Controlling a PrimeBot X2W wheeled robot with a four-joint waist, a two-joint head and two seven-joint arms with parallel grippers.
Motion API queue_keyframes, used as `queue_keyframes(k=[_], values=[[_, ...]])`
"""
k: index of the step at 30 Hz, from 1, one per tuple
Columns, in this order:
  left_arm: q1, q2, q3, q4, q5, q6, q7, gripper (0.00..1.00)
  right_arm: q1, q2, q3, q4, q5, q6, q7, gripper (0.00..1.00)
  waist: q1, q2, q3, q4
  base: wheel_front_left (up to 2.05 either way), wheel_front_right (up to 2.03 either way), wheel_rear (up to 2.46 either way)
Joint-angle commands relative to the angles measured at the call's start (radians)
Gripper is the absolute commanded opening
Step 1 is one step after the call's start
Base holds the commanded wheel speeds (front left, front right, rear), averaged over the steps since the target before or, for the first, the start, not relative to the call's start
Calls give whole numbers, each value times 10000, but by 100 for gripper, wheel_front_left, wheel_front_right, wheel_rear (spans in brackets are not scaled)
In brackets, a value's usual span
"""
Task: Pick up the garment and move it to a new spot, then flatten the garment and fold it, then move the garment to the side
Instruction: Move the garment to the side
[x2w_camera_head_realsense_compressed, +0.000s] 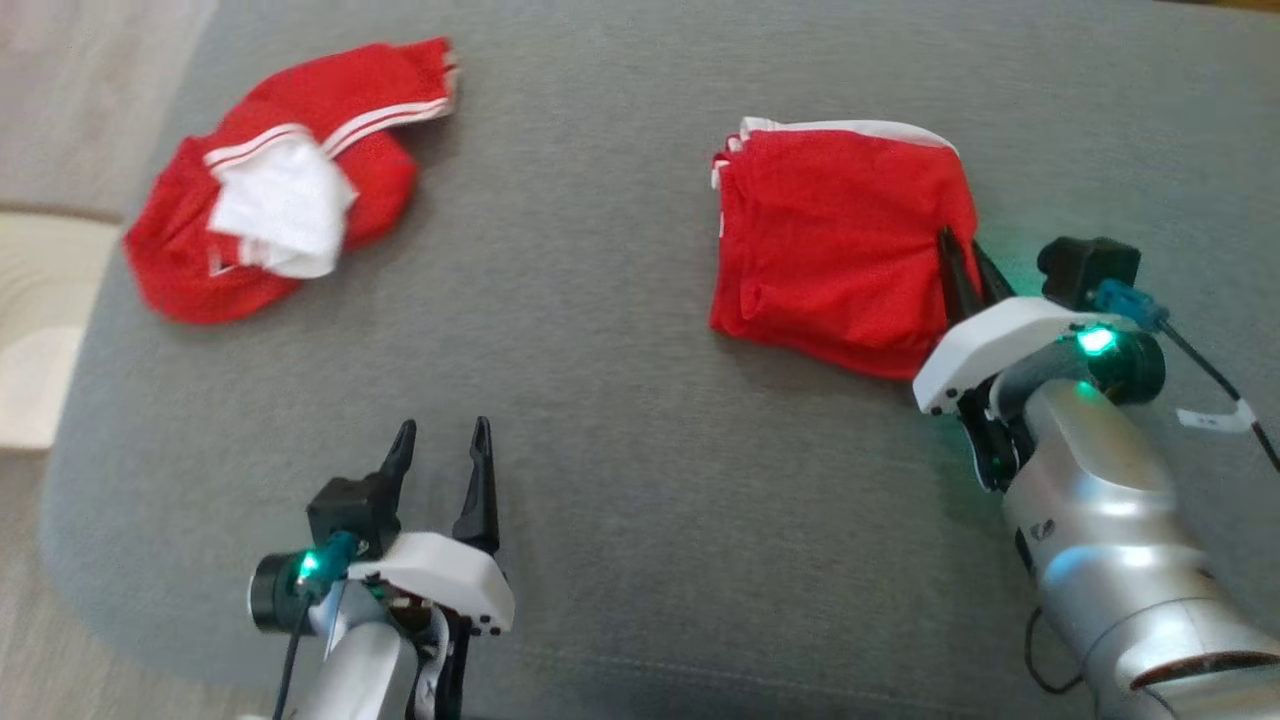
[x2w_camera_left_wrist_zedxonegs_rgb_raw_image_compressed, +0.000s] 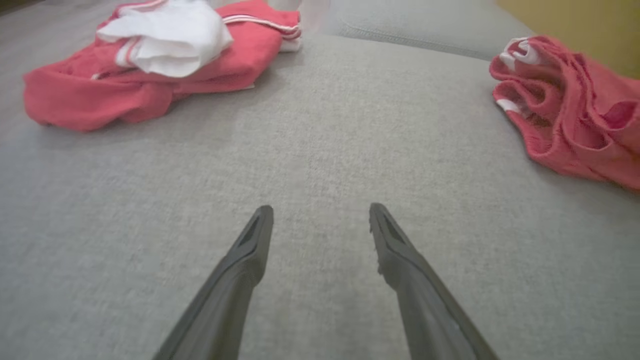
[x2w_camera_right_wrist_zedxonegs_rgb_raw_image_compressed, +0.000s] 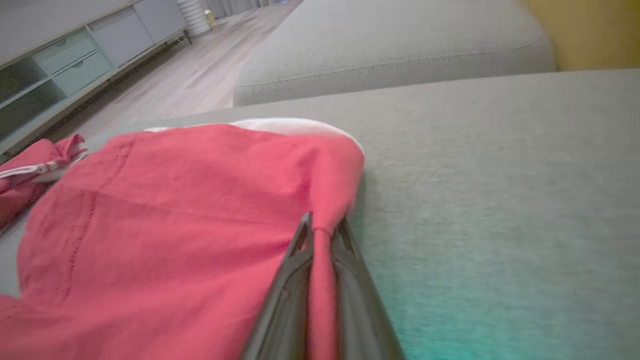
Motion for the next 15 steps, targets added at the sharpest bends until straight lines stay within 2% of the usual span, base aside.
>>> queue_keyframes(k=[1, 11, 12, 14, 15], values=[[-403, 121, 411, -273, 60, -4, -53, 100, -106, 100, 228, -475, 67, -9, -107, 0, 0, 0, -97, -750, 0, 0, 0], [-1067, 121, 561, -106, 502, -277, -53, 100, 341, 100, 1246, -1715, 583, -9, -109, 0, 0, 0, 224, -3894, 0, 0, 0], [-1225, 121, 561, -47, 602, -345, -53, 100, 405, 100, 1431, -1916, 771, -9, -109, 0, 0, 0, 301, -4471, 0, 0, 0], [-1348, 121, 540, -20, 710, -430, -53, 100, 468, 100, 1585, -2088, 891, -9, -109, 0, 0, 0, 377, -4963, 0, 0, 0], [-1348, 121, 540, -20, 710, -430, -53, 100, 468, 100, 1585, -2088, 891, -9, -109, 0, 0, 0, 377, -4963, 0, 0, 0]])
